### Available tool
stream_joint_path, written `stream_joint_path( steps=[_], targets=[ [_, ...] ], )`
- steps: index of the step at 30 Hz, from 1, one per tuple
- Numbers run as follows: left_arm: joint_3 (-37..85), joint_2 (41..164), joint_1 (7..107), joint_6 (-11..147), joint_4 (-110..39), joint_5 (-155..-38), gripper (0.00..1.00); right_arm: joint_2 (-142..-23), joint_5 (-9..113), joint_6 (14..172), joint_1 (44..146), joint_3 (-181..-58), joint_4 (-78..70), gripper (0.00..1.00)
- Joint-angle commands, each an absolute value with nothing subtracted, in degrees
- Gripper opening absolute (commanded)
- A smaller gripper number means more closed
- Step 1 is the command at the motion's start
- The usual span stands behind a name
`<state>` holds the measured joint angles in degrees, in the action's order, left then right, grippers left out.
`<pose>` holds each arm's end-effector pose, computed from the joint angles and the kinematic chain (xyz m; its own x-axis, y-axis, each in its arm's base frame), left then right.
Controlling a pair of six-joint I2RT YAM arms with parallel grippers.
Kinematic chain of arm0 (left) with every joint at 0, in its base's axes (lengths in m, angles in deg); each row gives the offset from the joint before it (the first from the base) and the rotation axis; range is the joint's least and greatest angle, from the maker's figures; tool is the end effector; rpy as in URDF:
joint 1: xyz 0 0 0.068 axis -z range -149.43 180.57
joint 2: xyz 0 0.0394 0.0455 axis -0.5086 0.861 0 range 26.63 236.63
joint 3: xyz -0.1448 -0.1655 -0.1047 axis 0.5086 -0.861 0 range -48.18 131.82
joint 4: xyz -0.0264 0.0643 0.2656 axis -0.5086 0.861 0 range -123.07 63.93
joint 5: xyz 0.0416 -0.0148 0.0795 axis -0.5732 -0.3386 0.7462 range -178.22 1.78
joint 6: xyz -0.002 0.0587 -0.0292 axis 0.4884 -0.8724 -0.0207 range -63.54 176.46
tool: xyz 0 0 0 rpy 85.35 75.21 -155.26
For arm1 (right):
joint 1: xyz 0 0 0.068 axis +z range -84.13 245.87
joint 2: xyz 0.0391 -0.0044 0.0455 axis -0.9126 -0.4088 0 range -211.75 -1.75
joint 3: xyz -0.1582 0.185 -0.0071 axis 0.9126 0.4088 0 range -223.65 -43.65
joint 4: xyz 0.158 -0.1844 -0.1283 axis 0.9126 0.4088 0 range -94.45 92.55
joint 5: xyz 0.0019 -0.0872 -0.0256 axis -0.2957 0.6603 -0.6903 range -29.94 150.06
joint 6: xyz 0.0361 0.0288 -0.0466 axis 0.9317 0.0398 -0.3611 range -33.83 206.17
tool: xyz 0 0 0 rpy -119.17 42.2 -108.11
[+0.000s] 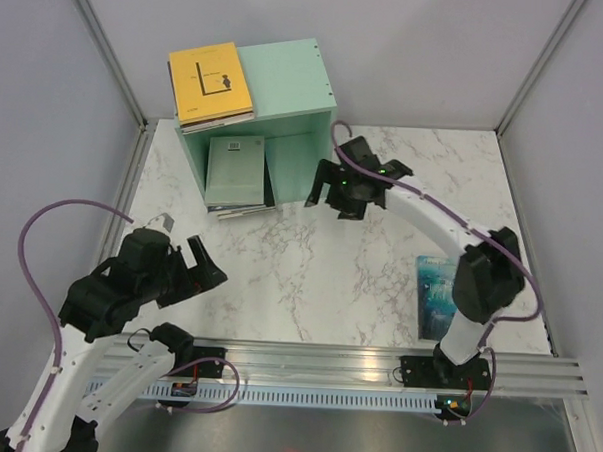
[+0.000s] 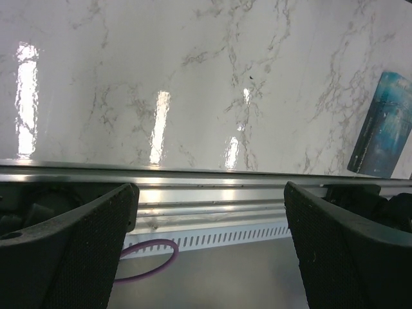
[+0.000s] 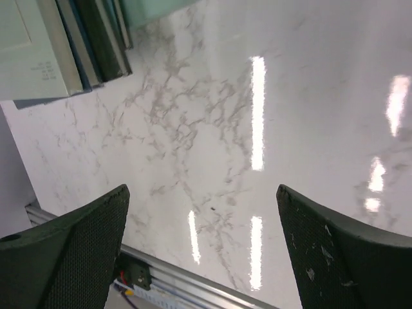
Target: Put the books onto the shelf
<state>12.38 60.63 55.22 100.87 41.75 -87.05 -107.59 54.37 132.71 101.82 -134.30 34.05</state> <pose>0.1047 -0.0469 0.3198 -0.7676 -0.4174 -0.4863 -0.1854 0.8710 -0.4550 0.3400 0.2529 0.2273 -0.9072 0.2344 -0.3493 0.0391 0.8737 0.4848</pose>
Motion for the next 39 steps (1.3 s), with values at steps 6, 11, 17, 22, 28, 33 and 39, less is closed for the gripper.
stream_joint_path(
  steps=[6, 11, 17, 22, 28, 33, 39],
  targets=[
    [7.02, 68.72, 55.44, 99.35, 27.75, -94.46, 1.00, -86.56, 65.95, 124.40, 85.23, -114.06, 40.72, 0.98],
    [8.68, 75.31, 55.44, 101.73, 27.39, -99.11, 1.00, -87.00, 61.57, 128.43, 67.69, -106.06, 41.97, 0.98],
    [7.81, 75.41, 55.53, 103.57, 27.22, -101.13, 1.00, -92.18, 62.43, 129.85, 52.37, -107.54, 40.03, 0.98],
    [6.23, 75.76, 55.53, 99.11, 26.69, -105.35, 1.00, -91.31, 64.01, 130.73, 41.64, -105.70, 38.54, 0.98],
    [6.49, 75.33, 55.53, 91.28, 30.03, -111.95, 1.00, -83.32, 68.84, 131.25, 33.72, -98.06, 40.46, 0.98],
    [4.04, 72.51, 55.53, 88.28, 31.61, -114.67, 1.00, -75.25, 68.94, 134.93, 33.35, -89.47, 43.98, 0.98],
    [3.50, 71.63, 55.44, 87.93, 32.23, -115.03, 1.00, -68.55, 65.51, 137.23, 33.44, -76.64, 43.20, 0.98]
  ],
)
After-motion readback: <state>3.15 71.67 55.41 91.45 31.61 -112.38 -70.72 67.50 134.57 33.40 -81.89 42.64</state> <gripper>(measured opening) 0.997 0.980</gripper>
